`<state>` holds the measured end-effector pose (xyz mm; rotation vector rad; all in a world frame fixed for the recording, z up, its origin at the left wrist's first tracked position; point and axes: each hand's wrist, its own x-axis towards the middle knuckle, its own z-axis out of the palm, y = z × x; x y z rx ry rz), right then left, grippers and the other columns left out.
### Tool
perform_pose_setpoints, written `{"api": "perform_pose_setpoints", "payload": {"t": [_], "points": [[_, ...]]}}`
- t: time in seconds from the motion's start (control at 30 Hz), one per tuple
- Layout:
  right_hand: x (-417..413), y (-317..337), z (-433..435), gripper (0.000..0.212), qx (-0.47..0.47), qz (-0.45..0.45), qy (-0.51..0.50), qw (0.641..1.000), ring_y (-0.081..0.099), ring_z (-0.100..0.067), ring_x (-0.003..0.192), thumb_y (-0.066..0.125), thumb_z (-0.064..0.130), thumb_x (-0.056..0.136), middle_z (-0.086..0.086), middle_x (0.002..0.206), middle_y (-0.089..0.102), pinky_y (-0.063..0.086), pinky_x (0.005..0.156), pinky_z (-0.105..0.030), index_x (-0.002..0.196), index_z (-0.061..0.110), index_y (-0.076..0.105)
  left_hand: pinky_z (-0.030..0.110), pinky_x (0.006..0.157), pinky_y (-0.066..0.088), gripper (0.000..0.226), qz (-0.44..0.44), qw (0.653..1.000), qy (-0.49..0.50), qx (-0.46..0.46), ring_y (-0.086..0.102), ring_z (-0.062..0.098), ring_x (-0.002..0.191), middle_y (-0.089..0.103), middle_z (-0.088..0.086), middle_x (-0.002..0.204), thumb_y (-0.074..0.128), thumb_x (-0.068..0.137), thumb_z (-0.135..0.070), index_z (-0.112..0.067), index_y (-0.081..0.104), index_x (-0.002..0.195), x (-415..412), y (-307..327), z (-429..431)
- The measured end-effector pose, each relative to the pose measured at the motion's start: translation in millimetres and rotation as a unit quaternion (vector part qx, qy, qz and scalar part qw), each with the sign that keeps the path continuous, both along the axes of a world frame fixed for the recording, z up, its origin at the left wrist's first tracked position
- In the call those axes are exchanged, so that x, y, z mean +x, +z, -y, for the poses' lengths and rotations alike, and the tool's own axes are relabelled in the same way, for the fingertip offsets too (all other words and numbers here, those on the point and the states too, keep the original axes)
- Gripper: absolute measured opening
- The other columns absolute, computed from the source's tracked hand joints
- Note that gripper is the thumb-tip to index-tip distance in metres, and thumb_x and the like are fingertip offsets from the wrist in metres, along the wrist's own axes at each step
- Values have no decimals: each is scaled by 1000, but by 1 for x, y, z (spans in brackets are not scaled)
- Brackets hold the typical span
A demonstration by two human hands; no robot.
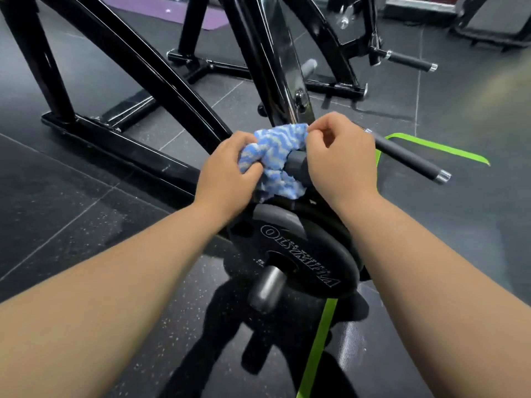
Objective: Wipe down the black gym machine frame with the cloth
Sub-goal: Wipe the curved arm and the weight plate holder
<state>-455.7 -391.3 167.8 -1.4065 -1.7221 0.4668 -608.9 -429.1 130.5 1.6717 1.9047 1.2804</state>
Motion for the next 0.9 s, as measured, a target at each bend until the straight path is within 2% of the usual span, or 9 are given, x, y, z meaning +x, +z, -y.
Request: {"api": "perform_pose_setpoints", "payload": {"t": [0.13, 0.3, 0.43, 0.53, 0.6, 0.7, 0.77, 0.83, 0.9], "points": [[-1, 1, 10, 23, -62, 59, 23, 996, 58, -17, 86, 48, 15, 86, 9, 85, 65, 42, 72, -28, 95, 26, 66, 19, 66, 27, 26, -9, 999, 22, -45, 44, 10, 81, 55, -7, 103, 55, 80, -6, -29, 52, 91, 7, -1, 17], [7, 11, 33, 34, -62, 70, 36, 995, 58, -24, 104, 50, 2, 78, 1, 102, 69, 40, 86, -22, 103, 16, 69, 27, 58, 40, 23, 96, 982, 33, -159, 51, 15, 66, 57, -10, 77, 52, 82, -10, -31, 51, 89, 16, 32, 33], [18, 23, 61, 49, -166, 19, 77, 983, 56, -13, 105, 49, 0, 79, 7, 117, 64, 43, 95, -25, 120, 24, 61, 9, 55, 37, 15, 167, 962, 58, -207, 54, -1, 70, 60, -14, 82, 62, 87, -23, -29, 50, 95, 35, 63, 57], [34, 47, 75, 54, -267, -57, 149, 950, 59, -2, 99, 51, 1, 80, 15, 118, 63, 47, 92, -21, 122, 35, 60, 13, 60, 41, 7, 213, 948, 53, -232, 59, 4, 71, 66, -8, 83, 62, 91, -30, -24, 60, 90, 56, 92, 66], [46, 69, 78, 50, -338, -126, 169, 917, 63, 1, 97, 57, 5, 82, 19, 109, 67, 51, 88, -21, 116, 41, 61, 18, 70, 47, 13, 251, 936, 46, -245, 64, 6, 77, 71, -5, 86, 59, 93, -33, -24, 68, 91, 70, 113, 72], [58, 99, 75, 53, -457, -231, 160, 844, 65, -10, 103, 63, 10, 75, 10, 112, 68, 53, 86, -30, 123, 34, 59, 29, 80, 54, 18, 343, 900, 70, -260, 69, 14, 91, 73, -2, 97, 52, 97, -37, -25, 66, 101, 86, 141, 81], [60, 118, 71, 40, -512, -261, 156, 804, 67, -21, 103, 66, 8, 79, -2, 113, 68, 55, 84, -36, 115, 26, 65, 32, 82, 54, 20, 447, 852, 101, -251, 68, 15, 96, 70, 1, 108, 52, 96, -37, -24, 58, 110, 88, 161, 85], [58, 131, 70, 16, -523, -243, 139, 805, 67, -26, 90, 69, 8, 82, -7, 99, 68, 53, 77, -38, 91, 21, 67, 35, 79, 52, 33, 530, 806, 92, -247, 67, 17, 91, 69, 2, 106, 60, 82, -29, -23, 55, 115, 85, 172, 86], [53, 135, 67, 19, -526, -235, 120, 809, 58, -21, 76, 72, 11, 81, -7, 82, 59, 46, 67, -32, 73, 18, 58, 32, 70, 51, 42, 528, 802, 83, -266, 66, 15, 79, 70, 0, 97, 59, 74, -10, -25, 56, 114, 75, 177, 89]]}}
